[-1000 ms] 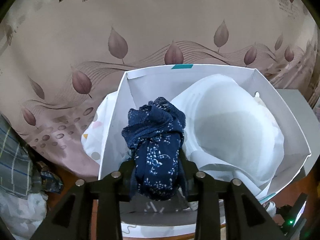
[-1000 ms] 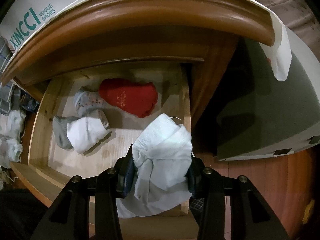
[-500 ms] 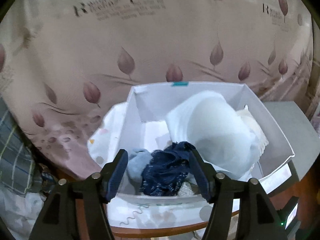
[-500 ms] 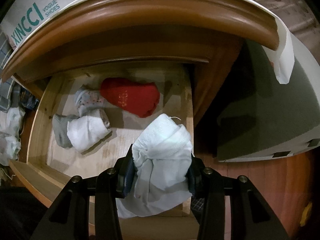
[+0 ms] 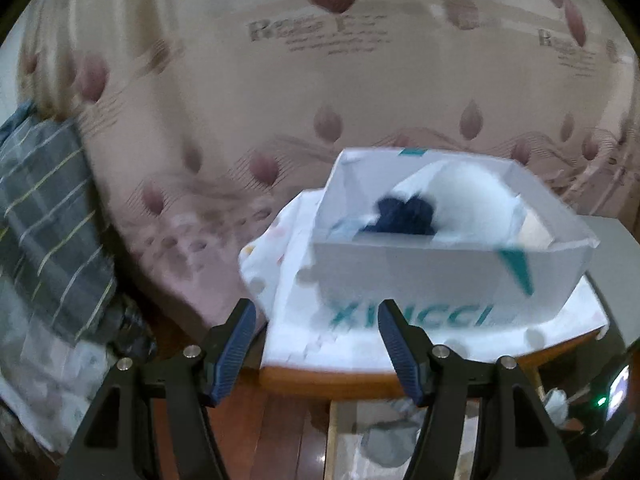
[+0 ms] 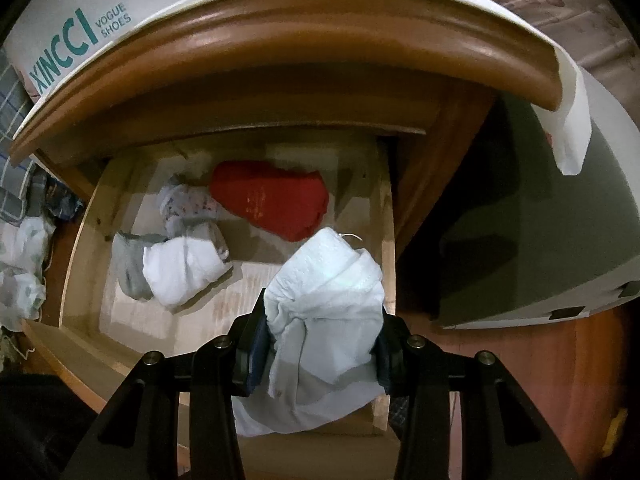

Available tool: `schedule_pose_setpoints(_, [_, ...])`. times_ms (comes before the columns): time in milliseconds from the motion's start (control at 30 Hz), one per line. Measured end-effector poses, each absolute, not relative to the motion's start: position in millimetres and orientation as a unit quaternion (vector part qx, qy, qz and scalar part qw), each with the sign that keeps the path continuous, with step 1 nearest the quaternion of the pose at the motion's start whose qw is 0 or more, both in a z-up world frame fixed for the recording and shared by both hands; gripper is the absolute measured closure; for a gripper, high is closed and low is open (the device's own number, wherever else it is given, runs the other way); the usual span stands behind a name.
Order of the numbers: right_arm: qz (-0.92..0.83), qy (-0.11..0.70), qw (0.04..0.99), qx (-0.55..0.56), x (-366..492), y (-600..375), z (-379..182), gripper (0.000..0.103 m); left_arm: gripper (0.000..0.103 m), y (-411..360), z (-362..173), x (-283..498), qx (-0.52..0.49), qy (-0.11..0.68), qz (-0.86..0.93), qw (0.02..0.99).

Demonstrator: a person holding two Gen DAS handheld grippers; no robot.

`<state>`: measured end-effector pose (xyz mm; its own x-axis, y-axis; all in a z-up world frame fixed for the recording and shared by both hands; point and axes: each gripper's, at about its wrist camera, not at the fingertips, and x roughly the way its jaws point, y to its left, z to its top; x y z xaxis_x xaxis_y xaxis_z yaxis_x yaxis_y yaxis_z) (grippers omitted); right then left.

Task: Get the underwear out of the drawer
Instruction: 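Carry the pale garment with the right tool over the white box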

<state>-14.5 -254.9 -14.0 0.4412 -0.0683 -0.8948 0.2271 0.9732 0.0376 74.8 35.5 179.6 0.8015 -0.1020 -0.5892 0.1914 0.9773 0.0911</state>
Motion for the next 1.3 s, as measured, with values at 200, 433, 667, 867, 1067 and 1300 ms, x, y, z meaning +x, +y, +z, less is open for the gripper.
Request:
schedule_pose_setpoints(200, [-0.091,0.510,0.852,0.078,-17.0,-254.5,-10.9,0.062,0.038,55.7,115.8,67.2,0.034,0.345,-0.018,0.938])
schedule_pose_setpoints(433, [-0.087,0.492,0.864,0.070,-17.7,-251.5,-5.1,0.062,0.038,48.7,71.4,68.9,0.020,0.380,-0.008,0.925])
schedule_pose_setpoints(667, [-0.076,0.495,0.863,0.062,-17.6,-246.1,-2.6,0.062,0.038,49.5,53.5,76.3,0.033,0.401,-0.015,0.916])
schedule_pose_setpoints(867, [-0.074,0.501,0.861,0.049,-19.6,-242.9,11.2,0.062,0.038,56.9,43.6,86.2,0.029,0.425,0.001,0.905])
schedule_pose_setpoints(1067, [-0.072,0.484,0.871,0.038,-22.5,-236.2,52.7,0.062,0.038,61.1,44.6,87.8,0.019,0.430,0.002,0.903])
schedule_pose_setpoints(1300, [-0.064,0.437,0.897,0.013,-22.5,-228.4,134.1,0.062,0.038,70.1,48.1,89.6,0.004,0.432,0.012,0.902])
